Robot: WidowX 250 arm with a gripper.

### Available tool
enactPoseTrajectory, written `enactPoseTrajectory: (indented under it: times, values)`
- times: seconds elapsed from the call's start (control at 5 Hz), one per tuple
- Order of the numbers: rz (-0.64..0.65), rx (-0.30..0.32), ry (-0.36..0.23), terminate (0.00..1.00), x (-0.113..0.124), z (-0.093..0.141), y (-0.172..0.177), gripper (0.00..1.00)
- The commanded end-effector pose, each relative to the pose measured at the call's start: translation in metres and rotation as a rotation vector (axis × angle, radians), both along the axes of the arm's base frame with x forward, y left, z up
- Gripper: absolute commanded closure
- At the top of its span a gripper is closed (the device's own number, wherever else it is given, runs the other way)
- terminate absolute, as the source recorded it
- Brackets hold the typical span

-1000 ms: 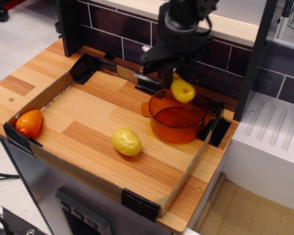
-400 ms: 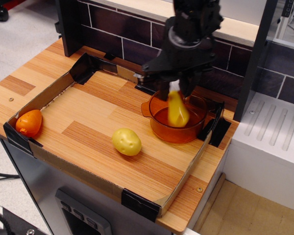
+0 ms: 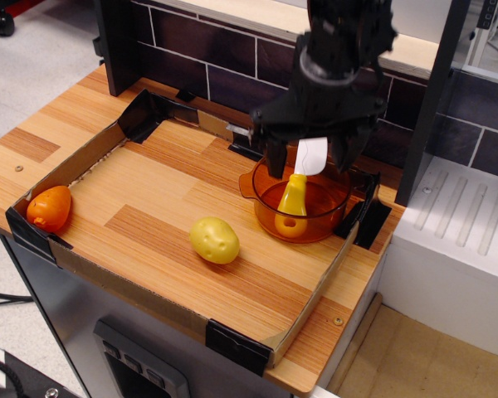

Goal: Put knife in pot

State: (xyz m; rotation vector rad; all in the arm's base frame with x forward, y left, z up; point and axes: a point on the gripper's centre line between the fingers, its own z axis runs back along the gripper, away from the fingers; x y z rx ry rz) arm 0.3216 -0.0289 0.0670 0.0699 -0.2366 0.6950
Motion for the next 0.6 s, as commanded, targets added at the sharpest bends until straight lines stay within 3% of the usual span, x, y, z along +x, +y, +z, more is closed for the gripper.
enactPoseTrajectory:
  times: [0.0, 0.2, 0.4]
  values:
    - [-0.148, -0.014, -0.180, 0.00, -0.003, 0.072, 0.030, 0.00]
    - [-0.362, -0.052, -0.061, 0.00, -0.006, 0.069, 0.046, 0.00]
    - [-0.362, -0.052, -0.061, 0.00, -0.006, 0.069, 0.046, 0.00]
